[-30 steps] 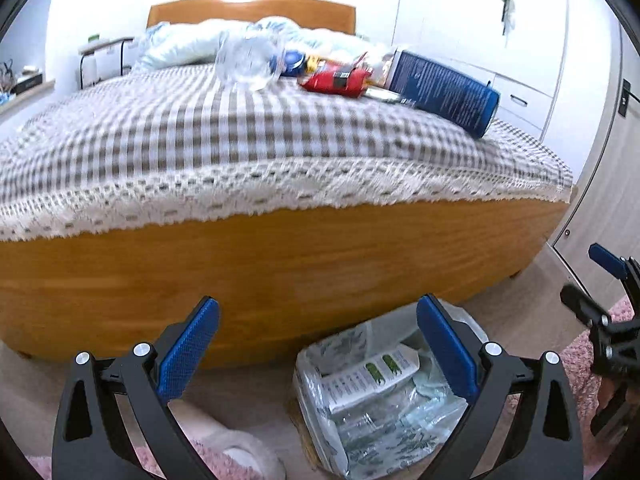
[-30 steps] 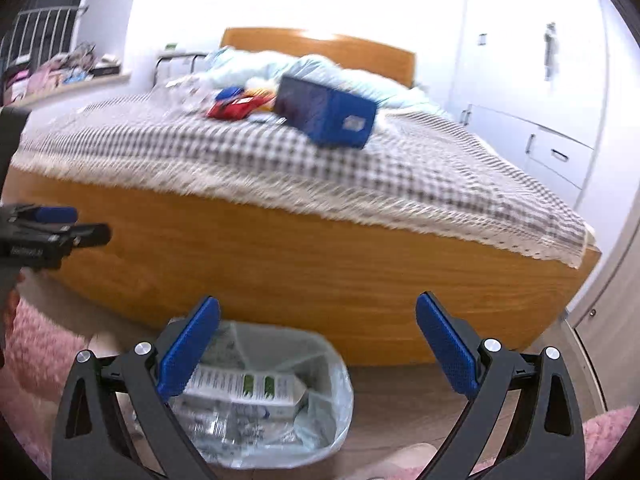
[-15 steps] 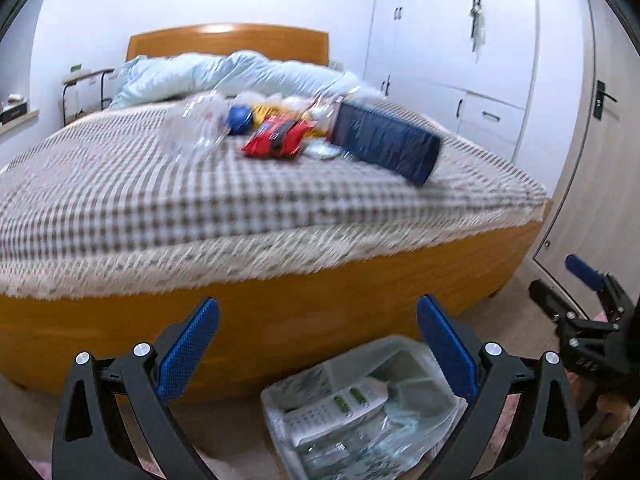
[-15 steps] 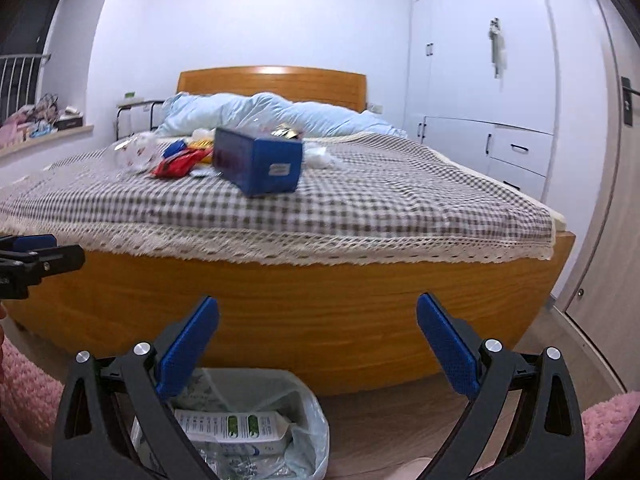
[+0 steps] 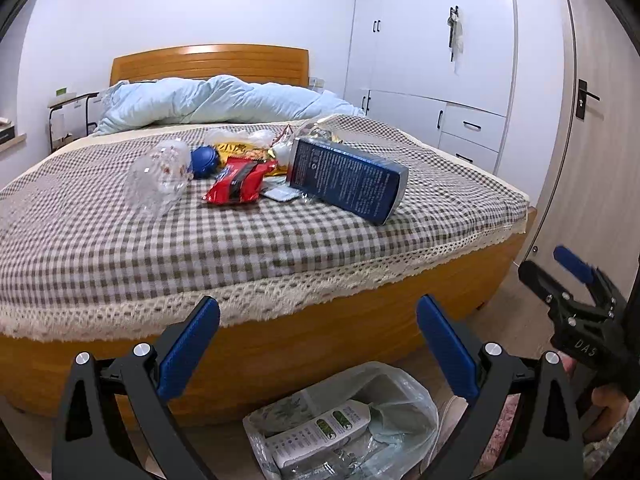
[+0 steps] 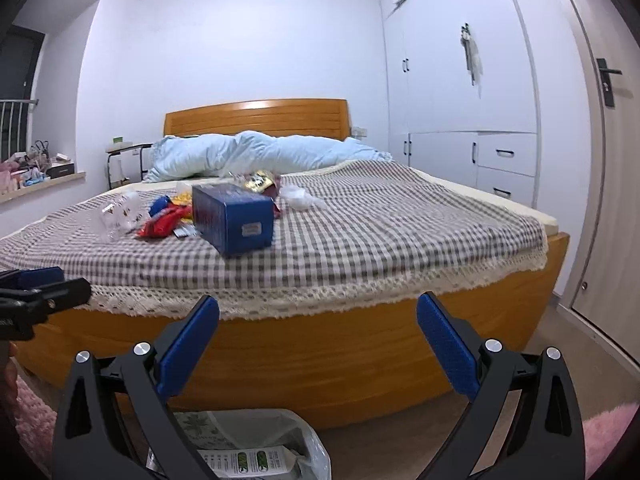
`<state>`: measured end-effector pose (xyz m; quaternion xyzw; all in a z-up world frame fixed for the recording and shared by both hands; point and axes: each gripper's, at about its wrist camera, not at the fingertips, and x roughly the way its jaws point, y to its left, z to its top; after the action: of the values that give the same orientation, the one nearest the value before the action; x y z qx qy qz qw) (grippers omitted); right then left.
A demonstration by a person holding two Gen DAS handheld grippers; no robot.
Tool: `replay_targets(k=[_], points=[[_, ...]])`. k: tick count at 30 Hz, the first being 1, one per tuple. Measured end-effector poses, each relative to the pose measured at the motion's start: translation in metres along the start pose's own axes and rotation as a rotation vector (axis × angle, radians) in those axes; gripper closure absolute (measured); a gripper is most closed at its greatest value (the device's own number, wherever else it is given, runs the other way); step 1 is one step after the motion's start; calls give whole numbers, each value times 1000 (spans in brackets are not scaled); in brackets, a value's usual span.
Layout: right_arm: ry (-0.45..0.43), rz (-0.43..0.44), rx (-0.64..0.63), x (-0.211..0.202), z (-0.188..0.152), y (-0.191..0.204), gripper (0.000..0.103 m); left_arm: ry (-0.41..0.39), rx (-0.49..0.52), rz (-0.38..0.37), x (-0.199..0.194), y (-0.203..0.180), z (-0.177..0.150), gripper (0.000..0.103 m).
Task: Collect trash
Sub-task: 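Grasp the blue supplement box on the bed with the right gripper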
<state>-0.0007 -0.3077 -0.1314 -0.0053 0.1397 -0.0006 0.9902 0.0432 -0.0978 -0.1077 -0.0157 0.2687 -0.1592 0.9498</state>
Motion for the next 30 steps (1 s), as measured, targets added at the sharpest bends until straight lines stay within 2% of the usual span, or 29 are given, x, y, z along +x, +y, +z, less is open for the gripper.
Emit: replay_targets(k=[5, 7, 14, 18, 22, 30], points=[[-52, 69, 26, 10, 39, -6, 8, -44, 9, 11, 0, 4, 31, 7], [-42, 114, 33, 24, 52, -6, 8, -75, 7, 26, 1, 9, 47, 7], [-27, 134, -35, 79, 73, 20, 8, -147, 15, 74, 19, 23, 89, 7], [1, 162, 0, 103, 64, 28, 8, -199, 9, 126, 31, 38, 81, 7], [55, 173, 51, 127, 52, 28, 8, -128, -1, 142, 48, 51, 68, 7], [110, 179, 73, 155, 49, 34, 8, -115, 21, 145, 54, 58, 66, 7]])
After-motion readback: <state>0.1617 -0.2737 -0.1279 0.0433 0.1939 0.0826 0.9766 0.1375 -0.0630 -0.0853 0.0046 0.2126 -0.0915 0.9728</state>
